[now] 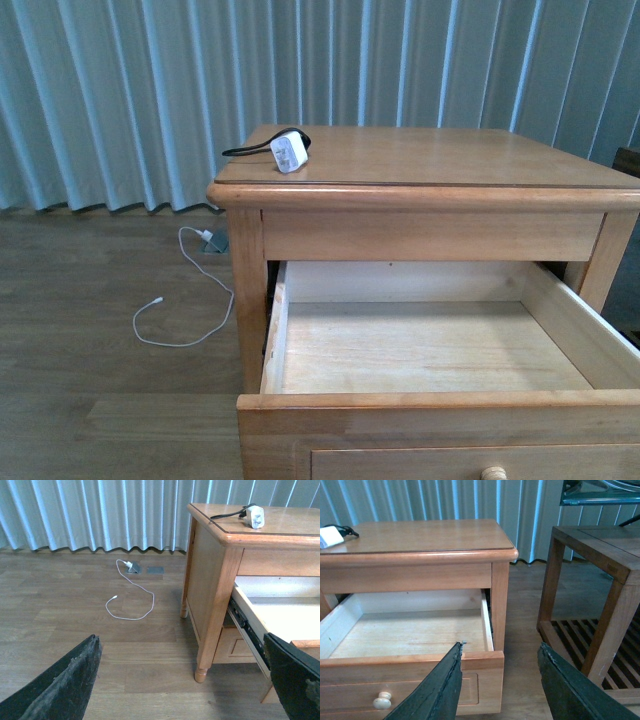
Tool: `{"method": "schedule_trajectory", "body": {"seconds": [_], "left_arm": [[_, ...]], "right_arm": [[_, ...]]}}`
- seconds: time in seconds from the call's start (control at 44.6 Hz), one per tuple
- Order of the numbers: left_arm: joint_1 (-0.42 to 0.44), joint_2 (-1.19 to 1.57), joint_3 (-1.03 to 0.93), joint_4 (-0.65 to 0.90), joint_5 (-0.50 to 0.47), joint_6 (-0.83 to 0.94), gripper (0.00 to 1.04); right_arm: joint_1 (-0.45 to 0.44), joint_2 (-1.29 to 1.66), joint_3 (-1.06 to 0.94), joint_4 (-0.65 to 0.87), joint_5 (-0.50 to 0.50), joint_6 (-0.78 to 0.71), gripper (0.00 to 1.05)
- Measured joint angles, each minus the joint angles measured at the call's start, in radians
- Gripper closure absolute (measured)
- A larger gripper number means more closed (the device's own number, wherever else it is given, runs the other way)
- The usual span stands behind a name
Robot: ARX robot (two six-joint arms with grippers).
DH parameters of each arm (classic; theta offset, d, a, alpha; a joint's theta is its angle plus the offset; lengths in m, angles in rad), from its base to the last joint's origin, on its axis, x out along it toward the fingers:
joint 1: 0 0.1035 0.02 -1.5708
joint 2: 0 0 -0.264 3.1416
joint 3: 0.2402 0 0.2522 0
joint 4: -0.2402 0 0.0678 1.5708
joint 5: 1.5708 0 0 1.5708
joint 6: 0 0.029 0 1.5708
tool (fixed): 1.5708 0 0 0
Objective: Put charger into drawer
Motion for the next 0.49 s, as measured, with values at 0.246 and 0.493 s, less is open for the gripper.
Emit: {"method": "schedule_trajectory", "body": {"seconds": [0.246, 0.493], "left_arm": [[0.000, 0.000, 0.000, 0.000, 0.000, 0.000, 0.06], [0.000, 0.000, 0.000, 0.000, 0.000, 0.000, 0.06]], "right_arm": [[0.046, -0.019, -0.006, -0.008, 0.026, -0.006, 0.11], [0.046, -0.019, -0.006, -0.008, 0.026, -0.006, 0.08]]}}
